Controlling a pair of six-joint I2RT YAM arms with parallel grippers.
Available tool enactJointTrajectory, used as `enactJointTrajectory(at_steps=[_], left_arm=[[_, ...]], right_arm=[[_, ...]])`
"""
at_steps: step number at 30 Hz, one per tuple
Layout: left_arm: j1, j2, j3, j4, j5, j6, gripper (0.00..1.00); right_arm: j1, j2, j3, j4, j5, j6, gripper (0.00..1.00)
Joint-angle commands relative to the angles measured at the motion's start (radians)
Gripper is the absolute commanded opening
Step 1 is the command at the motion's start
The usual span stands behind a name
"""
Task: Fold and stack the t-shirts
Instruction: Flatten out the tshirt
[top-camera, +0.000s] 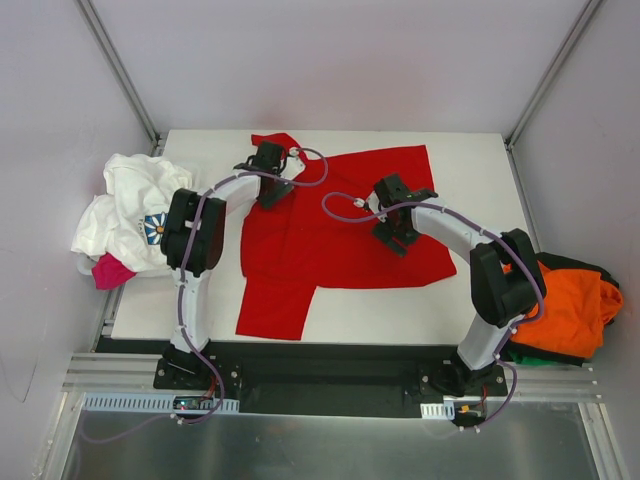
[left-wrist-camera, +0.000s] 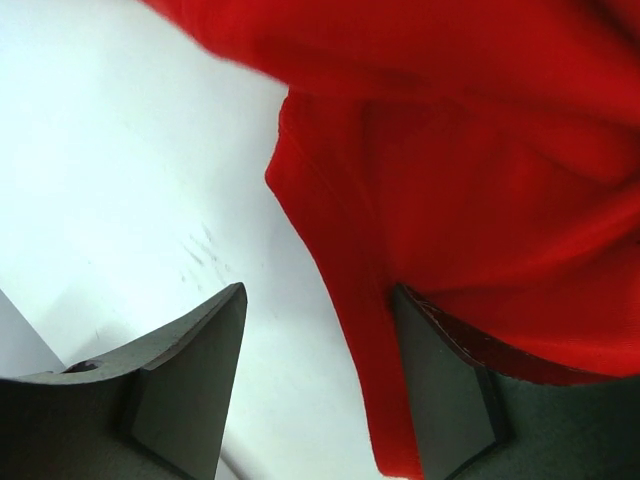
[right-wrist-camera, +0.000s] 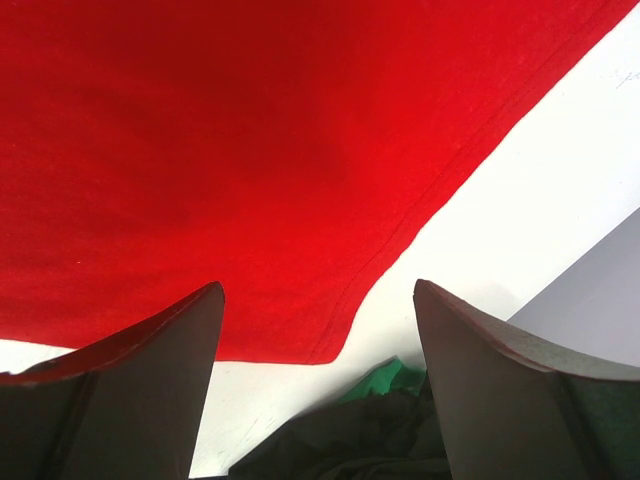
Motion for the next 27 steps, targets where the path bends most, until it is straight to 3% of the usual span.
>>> enactJointTrajectory(at_steps=[1, 8, 19, 27], left_arm=[[0.028, -0.071, -0.065, -0.069, -0.041, 0.006, 0.60], [0.048, -0.136, -0.083, -0.061, -0.069, 0.012, 0.60], [0.089, -0.082, 0.150, -0.058, -0.147, 0.040, 0.61], [0.103, -0.082, 0.165, -0.058, -0.149, 0.043, 0.61]], right_arm=[[0.006, -0.015, 0.002, -0.028, 0.021, 0.011, 0.80], [0.007, -0.021, 0.010, -0.022, 0.024, 0.014, 0.80], [0.011, -0.038, 0.002, -0.029, 0.027, 0.016, 0.80], [0.011, -0.052, -0.013, -0.028, 0.035, 0.009, 0.80]])
